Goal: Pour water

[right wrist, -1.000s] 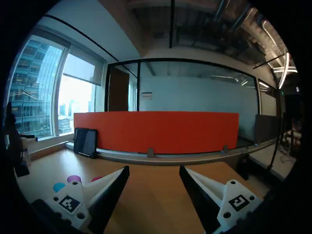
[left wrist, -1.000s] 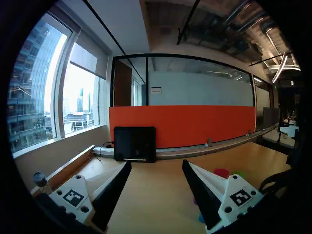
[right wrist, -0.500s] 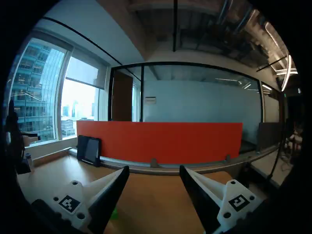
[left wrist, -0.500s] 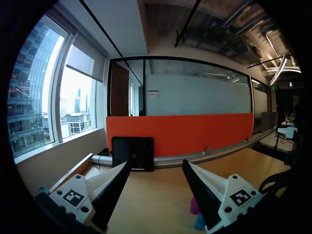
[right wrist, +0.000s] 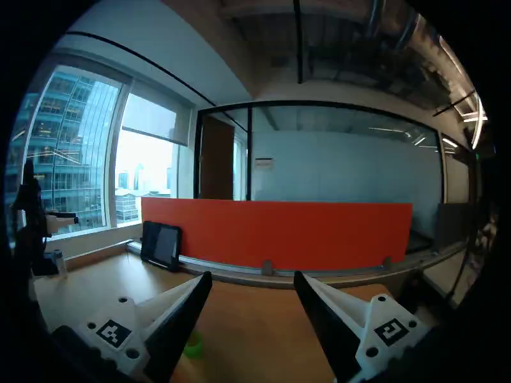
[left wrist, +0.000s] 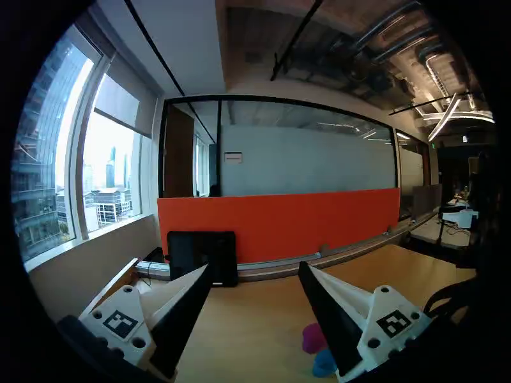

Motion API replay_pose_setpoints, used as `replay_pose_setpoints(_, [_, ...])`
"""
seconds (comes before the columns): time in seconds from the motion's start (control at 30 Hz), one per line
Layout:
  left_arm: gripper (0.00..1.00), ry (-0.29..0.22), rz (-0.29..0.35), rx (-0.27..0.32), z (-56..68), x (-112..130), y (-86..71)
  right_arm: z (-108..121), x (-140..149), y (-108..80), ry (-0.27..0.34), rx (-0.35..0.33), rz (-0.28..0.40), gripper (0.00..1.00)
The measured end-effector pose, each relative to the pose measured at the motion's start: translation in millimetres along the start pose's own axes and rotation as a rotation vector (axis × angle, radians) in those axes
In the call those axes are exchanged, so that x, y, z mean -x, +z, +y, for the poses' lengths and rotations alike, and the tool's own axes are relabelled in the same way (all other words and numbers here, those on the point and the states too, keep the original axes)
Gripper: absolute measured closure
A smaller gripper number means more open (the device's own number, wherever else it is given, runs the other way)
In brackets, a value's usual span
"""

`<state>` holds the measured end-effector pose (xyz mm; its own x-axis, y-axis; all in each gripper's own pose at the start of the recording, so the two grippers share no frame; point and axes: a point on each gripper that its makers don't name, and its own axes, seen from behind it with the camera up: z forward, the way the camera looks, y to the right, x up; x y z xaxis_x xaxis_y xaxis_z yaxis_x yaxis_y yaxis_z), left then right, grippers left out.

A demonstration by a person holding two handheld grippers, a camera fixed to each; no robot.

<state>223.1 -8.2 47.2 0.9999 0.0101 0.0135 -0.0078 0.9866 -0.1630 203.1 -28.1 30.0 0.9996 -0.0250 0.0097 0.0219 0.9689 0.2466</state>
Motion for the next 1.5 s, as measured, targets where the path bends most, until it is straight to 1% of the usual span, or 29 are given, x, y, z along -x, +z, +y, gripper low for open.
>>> replay_pose_setpoints(0.17, [0.04,0.007,-0.003,0.053,7.2,0,1.0,-20,-3,0.6,-0.005,-0.092,-0.002,0.01])
replay_pose_setpoints(0.33, [0.03,-0.003,-0.018,0.124,20.5,2,2.5,-40,-7,2.5,0.020,-0.189,-0.006,0.01])
replay_pose_setpoints(0.47, [0.03,-0.001,-0.023,0.168,29.2,5,3.5,-50,-6,4.9,0.018,-0.238,-0.013,0.01])
replay_pose_setpoints(0.6, [0.04,0.008,-0.032,0.198,35.7,11,4.6,-58,0,8.8,-0.009,-0.271,-0.033,0.01])
replay_pose_setpoints(0.77, [0.03,0.030,-0.052,0.232,44.4,23,5.5,-67,9,13.1,-0.042,-0.309,-0.059,0.01])
replay_pose_setpoints(0.97, [0.03,0.047,-0.065,0.262,52.3,38,8.2,-77,20,19.5,-0.039,-0.357,-0.091,0.01])
replay_pose_setpoints(1.1, [0.03,0.056,-0.087,0.286,57.5,52,10.1,-82,29,23.3,-0.046,-0.384,-0.114,0.01])
replay_pose_setpoints(1.37, [0.03,0.083,-0.139,0.335,69.5,83,13.9,-86,55,30.0,-0.096,-0.419,-0.167,0.01])
replay_pose_setpoints(1.5, [0.03,0.090,-0.164,0.356,75.1,98,15.4,-87,67,31.5,-0.100,-0.438,-0.190,0.01])
